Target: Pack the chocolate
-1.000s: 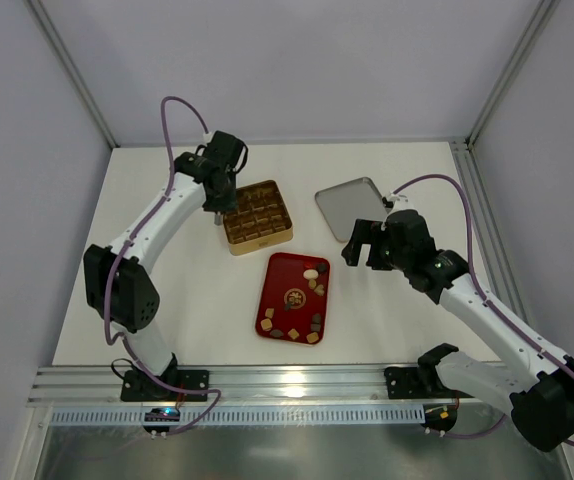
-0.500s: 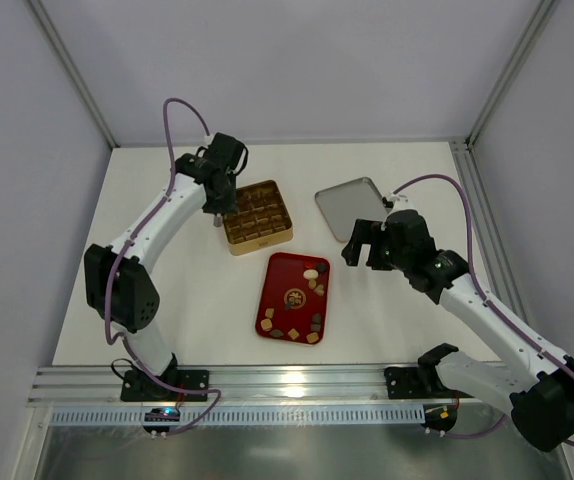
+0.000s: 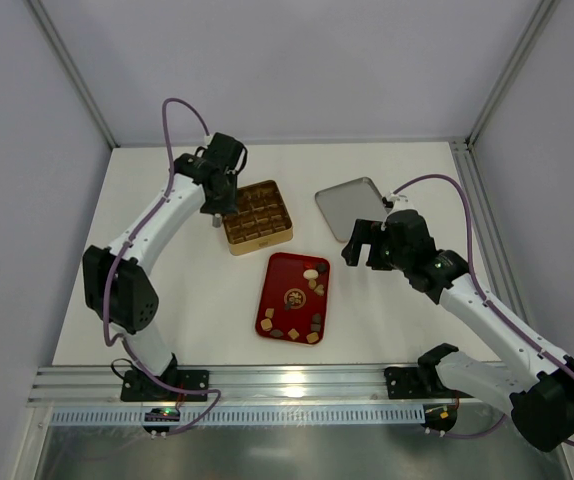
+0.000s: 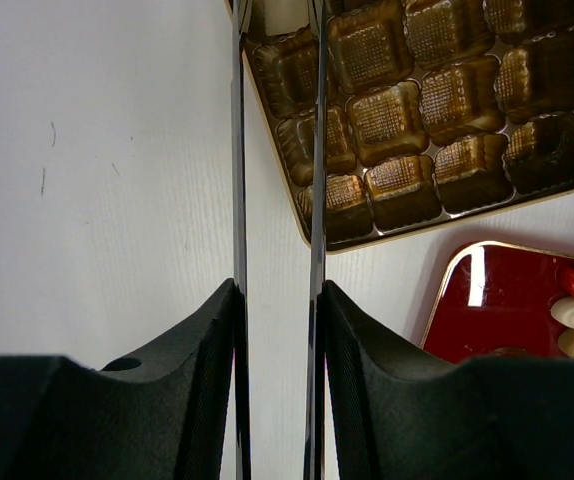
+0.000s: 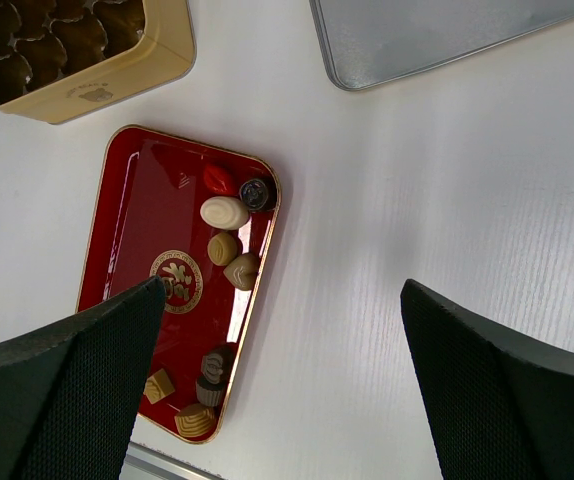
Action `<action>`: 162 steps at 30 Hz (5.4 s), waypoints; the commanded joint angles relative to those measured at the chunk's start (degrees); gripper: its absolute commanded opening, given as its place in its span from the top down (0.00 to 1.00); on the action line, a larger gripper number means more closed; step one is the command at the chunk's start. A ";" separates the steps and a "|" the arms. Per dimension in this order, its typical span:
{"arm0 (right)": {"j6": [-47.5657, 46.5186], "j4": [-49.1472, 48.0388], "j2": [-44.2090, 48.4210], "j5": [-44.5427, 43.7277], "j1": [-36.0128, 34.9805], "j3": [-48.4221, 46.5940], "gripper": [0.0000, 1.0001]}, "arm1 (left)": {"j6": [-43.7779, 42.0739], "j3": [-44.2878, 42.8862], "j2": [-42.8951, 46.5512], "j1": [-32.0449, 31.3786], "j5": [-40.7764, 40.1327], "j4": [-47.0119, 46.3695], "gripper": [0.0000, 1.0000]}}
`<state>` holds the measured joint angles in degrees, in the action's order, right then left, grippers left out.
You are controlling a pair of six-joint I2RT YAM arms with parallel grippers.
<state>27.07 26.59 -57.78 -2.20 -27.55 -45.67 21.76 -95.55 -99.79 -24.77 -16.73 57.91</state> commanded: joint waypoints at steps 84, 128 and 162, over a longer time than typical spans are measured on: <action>1.41 -0.75 1.62 -2.99 -0.05 -0.21 0.00 | 20.52 23.92 18.23 -47.91 0.21 8.89 0.72; 1.14 -0.49 1.88 -2.90 -0.13 -1.09 0.00 | 7.87 12.41 21.30 -33.77 -0.58 9.06 0.73; -0.61 0.22 -0.41 -2.37 -0.13 -3.29 0.00 | -2.77 -9.92 -3.92 -9.59 6.54 -3.60 0.74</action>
<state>27.09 27.49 -58.28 -4.34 -27.55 -46.74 20.36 -101.97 -103.22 -34.59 -10.87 56.14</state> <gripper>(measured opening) 0.996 0.263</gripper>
